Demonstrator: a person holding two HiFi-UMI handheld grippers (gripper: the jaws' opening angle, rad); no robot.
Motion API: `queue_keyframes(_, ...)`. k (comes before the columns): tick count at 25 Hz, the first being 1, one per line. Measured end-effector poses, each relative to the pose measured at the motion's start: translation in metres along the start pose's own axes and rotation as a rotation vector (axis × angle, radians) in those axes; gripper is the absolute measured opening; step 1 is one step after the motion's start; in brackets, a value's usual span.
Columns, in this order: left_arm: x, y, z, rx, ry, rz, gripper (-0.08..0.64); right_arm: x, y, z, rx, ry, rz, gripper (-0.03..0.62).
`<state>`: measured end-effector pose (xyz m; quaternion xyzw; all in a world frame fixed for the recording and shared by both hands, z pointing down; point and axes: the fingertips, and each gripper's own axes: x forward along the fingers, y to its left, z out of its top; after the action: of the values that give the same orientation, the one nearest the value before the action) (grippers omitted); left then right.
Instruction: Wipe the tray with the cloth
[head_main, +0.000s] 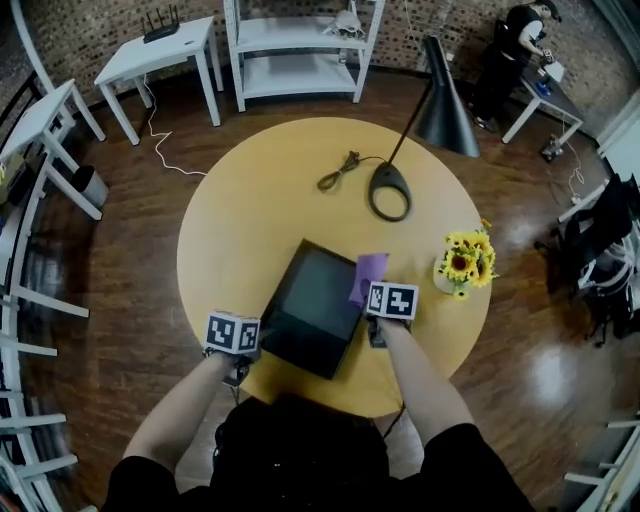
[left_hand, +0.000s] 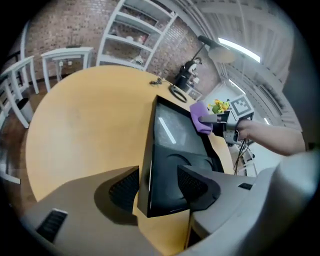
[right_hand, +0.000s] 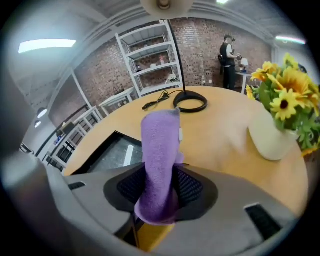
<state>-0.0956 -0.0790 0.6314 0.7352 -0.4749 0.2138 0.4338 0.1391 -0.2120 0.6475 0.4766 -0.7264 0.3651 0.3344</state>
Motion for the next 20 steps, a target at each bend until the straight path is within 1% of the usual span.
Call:
queue_keyframes(2, 0.007, -0.002, -0.009, 0.027, 0.039, -0.034, 0.24, 0.006, -0.002, -0.006, -0.01, 0.021, -0.061, 0.164)
queue_keyframes(4, 0.008, 0.0, -0.011, 0.053, 0.043, -0.039, 0.22, 0.012, -0.003, -0.006, 0.018, 0.019, -0.081, 0.164)
queue_keyframes(5, 0.008, -0.001, -0.012, 0.052, 0.041, -0.042, 0.21, 0.015, -0.003, -0.005, 0.038, 0.009, -0.081, 0.157)
queue_keyframes(7, 0.012, -0.006, -0.015, 0.019, 0.053, -0.064, 0.201, 0.02, -0.005, 0.001, 0.054, -0.021, -0.069, 0.151)
queue_keyframes(10, 0.02, -0.026, -0.027, -0.046, 0.1, -0.122, 0.177, 0.025, -0.011, 0.014, 0.041, -0.055, -0.061, 0.147)
queue_keyframes(11, 0.023, -0.032, -0.029, -0.065, 0.106, -0.129, 0.173, 0.026, -0.013, 0.019, 0.039, -0.061, -0.067, 0.145)
queue_keyframes(13, 0.026, -0.035, -0.028, -0.098, 0.097, -0.115, 0.187, 0.024, -0.014, 0.027, 0.031, -0.06, -0.088, 0.141)
queue_keyframes(14, 0.027, -0.035, -0.027, -0.124, 0.091, -0.11, 0.17, 0.023, -0.014, 0.026, 0.028, -0.045, -0.096, 0.139)
queue_keyframes(16, 0.027, -0.032, -0.027, -0.183, 0.075, -0.098, 0.172, 0.02, -0.012, 0.016, 0.032, -0.011, -0.09, 0.132)
queue_keyframes(20, 0.025, -0.03, -0.027, -0.197, 0.029, -0.068, 0.172, 0.007, -0.004, -0.013, 0.058, 0.039, -0.028, 0.132)
